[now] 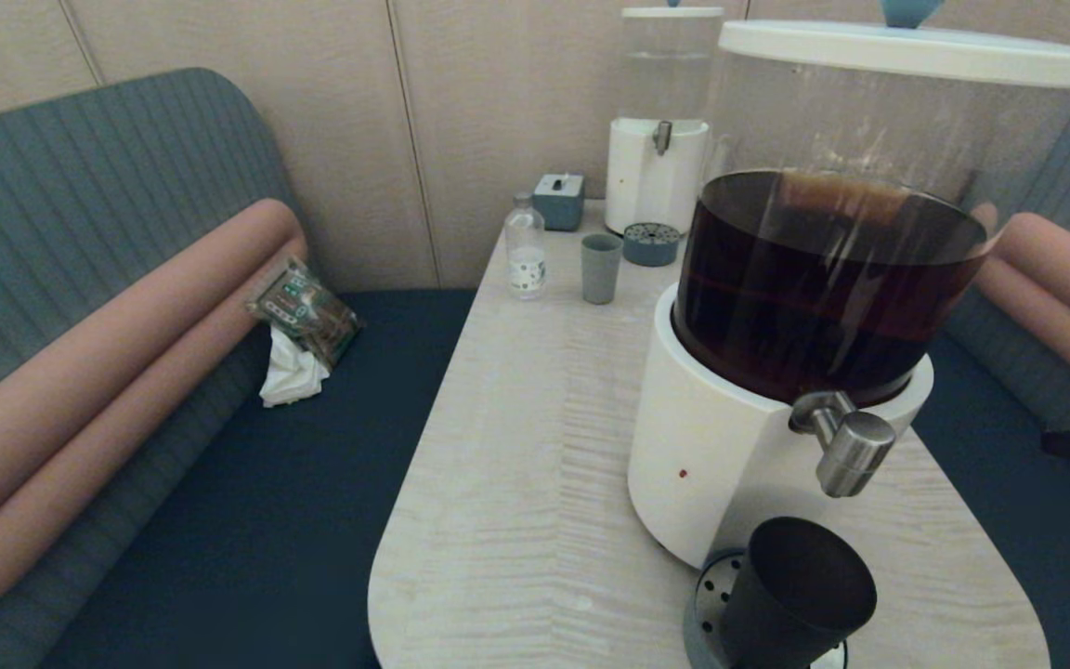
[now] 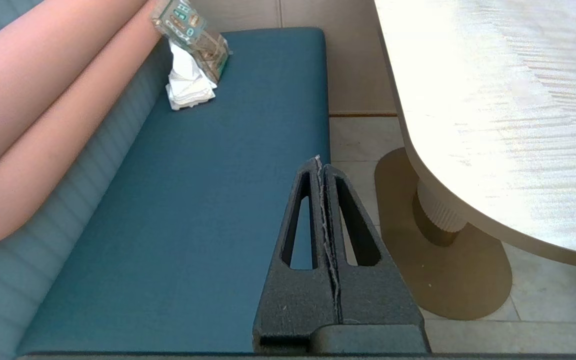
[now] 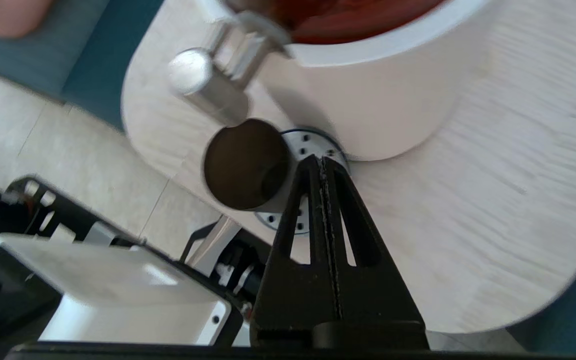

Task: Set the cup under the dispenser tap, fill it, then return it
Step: Turn on the faucet

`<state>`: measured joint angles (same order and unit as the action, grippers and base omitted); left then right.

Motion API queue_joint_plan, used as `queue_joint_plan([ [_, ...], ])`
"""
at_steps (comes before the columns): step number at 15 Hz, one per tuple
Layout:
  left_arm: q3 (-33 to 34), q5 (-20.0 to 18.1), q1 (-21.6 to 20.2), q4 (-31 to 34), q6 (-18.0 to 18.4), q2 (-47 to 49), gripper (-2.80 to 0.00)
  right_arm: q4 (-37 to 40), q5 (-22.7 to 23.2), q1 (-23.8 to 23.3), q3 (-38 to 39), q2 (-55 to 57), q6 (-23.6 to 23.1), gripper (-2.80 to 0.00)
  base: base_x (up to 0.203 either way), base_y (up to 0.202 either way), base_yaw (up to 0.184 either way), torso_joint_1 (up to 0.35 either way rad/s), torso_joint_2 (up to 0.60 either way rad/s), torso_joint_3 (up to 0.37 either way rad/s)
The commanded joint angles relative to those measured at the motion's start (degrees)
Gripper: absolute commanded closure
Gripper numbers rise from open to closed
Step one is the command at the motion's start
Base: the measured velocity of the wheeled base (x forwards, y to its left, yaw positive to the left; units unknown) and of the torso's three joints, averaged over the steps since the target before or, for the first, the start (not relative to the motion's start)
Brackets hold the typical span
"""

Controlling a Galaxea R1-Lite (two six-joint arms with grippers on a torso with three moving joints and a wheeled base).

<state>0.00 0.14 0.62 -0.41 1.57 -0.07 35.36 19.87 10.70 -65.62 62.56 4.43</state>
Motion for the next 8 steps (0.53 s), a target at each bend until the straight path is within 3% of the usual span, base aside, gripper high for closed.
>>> queue_joint_plan([
  [1, 0.0, 0.0, 0.0, 0.0, 0.0, 0.0, 0.00, 0.1, 0.2, 1.8, 0.1, 0.3, -0.1, 0.00, 0.000, 0.000, 0.000, 0.000, 0.00, 0.000],
  [8, 0.0, 0.0, 0.0, 0.0, 0.0, 0.0, 0.00, -3.2, 1.7, 3.7, 0.3, 6.2, -4.8, 0.00, 0.000, 0.000, 0.000, 0.000, 0.00, 0.000],
])
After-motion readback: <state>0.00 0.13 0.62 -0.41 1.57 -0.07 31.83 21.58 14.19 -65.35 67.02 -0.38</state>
